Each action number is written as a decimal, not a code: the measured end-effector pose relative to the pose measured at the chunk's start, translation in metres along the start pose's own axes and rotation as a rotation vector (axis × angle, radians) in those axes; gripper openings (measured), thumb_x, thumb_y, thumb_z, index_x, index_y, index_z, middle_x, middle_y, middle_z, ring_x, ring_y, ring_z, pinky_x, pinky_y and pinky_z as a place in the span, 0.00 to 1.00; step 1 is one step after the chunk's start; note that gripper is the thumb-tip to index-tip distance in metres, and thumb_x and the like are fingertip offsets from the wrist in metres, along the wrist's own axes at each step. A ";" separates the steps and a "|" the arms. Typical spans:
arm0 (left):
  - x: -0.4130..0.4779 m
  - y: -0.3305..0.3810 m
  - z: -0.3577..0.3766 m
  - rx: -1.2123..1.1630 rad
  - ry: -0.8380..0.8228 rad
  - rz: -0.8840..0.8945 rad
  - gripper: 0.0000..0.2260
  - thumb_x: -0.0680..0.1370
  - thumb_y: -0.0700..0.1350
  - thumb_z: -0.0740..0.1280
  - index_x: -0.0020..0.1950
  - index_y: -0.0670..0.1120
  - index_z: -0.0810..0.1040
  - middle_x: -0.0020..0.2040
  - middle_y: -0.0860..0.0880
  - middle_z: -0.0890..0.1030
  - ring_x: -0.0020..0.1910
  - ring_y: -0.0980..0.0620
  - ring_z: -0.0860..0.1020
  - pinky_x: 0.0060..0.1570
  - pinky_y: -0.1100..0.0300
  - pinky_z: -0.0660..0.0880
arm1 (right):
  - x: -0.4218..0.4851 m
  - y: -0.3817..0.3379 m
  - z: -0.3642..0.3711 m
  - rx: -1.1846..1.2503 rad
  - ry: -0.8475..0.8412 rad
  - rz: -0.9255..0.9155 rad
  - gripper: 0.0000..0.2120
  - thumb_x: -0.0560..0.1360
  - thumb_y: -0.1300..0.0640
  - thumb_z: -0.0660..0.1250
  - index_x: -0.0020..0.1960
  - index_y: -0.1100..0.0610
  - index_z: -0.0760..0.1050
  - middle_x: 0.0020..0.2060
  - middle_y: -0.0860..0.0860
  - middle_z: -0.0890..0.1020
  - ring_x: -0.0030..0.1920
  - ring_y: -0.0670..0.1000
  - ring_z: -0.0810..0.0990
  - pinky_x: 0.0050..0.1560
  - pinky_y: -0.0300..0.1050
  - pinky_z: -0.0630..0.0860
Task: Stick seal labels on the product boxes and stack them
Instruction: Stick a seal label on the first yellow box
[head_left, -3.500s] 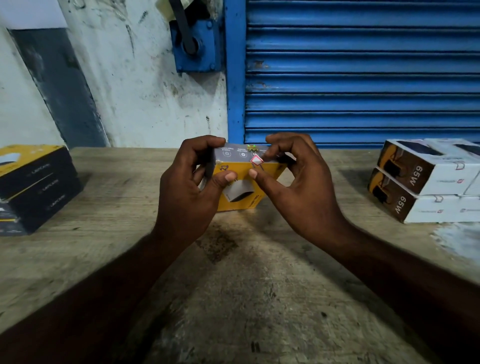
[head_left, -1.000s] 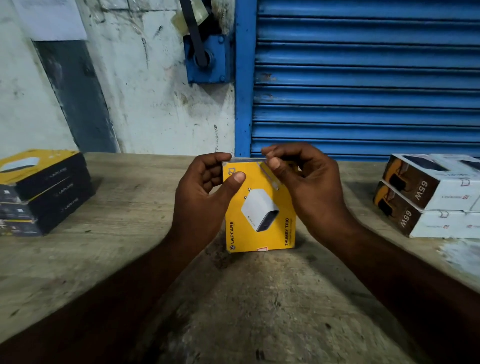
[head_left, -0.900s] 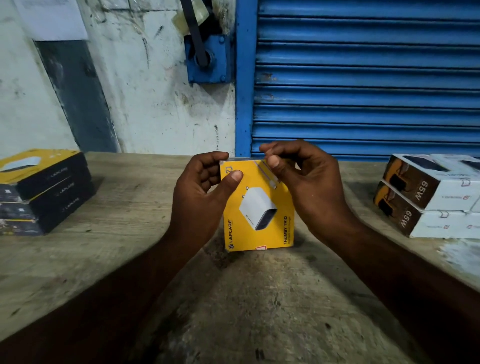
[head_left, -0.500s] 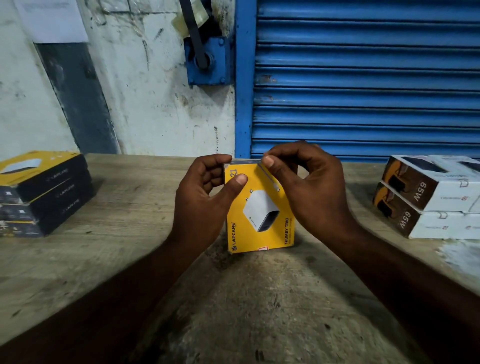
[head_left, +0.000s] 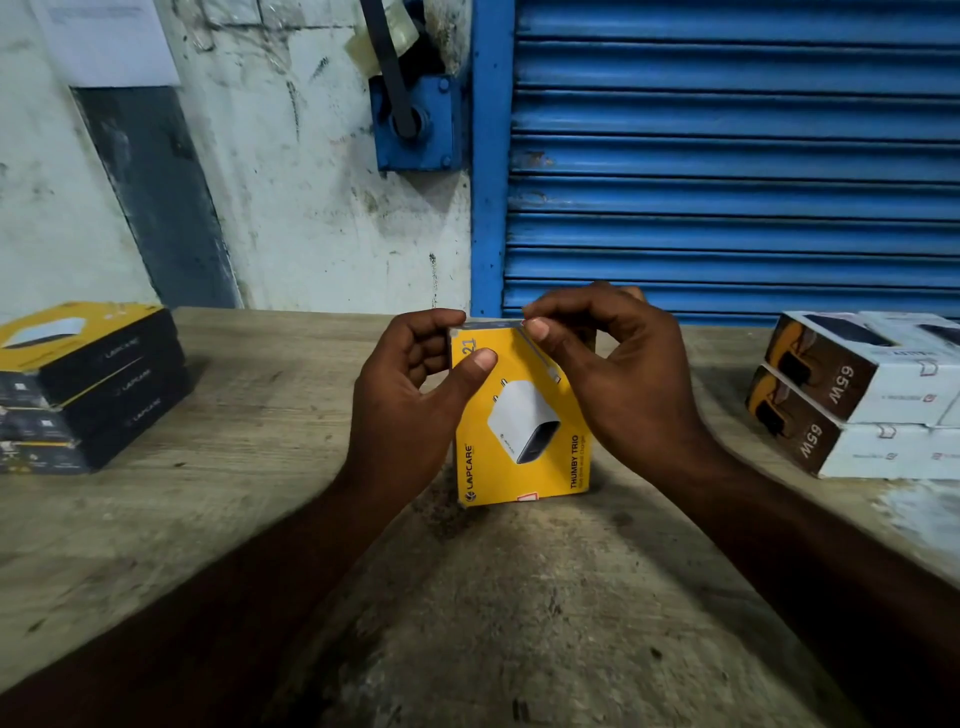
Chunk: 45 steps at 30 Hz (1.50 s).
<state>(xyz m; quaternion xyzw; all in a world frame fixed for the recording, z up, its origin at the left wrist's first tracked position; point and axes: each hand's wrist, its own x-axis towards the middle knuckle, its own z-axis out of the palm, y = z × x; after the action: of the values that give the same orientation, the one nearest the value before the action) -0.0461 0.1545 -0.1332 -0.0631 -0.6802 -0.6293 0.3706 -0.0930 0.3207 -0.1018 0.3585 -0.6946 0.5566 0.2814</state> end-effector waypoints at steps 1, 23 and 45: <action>0.000 0.000 0.000 -0.004 0.002 -0.001 0.14 0.75 0.40 0.75 0.58 0.49 0.78 0.50 0.50 0.84 0.49 0.54 0.83 0.51 0.57 0.81 | 0.000 0.000 0.000 0.008 0.002 0.004 0.06 0.76 0.56 0.74 0.48 0.45 0.82 0.43 0.43 0.85 0.49 0.51 0.79 0.52 0.39 0.73; 0.001 -0.001 -0.001 0.011 0.017 0.012 0.14 0.74 0.41 0.75 0.57 0.50 0.77 0.51 0.48 0.84 0.50 0.53 0.84 0.51 0.57 0.81 | 0.001 -0.001 0.000 -0.002 -0.025 0.046 0.06 0.76 0.54 0.72 0.46 0.43 0.81 0.43 0.45 0.83 0.50 0.53 0.79 0.56 0.57 0.76; 0.001 -0.002 -0.001 -0.005 0.015 0.015 0.15 0.74 0.40 0.76 0.58 0.48 0.77 0.51 0.50 0.84 0.50 0.55 0.83 0.50 0.60 0.80 | -0.003 -0.012 0.008 0.182 -0.035 0.345 0.07 0.75 0.57 0.74 0.45 0.44 0.84 0.68 0.42 0.76 0.69 0.37 0.71 0.61 0.31 0.66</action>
<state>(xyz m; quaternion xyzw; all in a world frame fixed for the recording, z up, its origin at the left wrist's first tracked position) -0.0474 0.1524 -0.1337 -0.0644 -0.6754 -0.6285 0.3803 -0.0816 0.3124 -0.0993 0.2679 -0.6973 0.6508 0.1362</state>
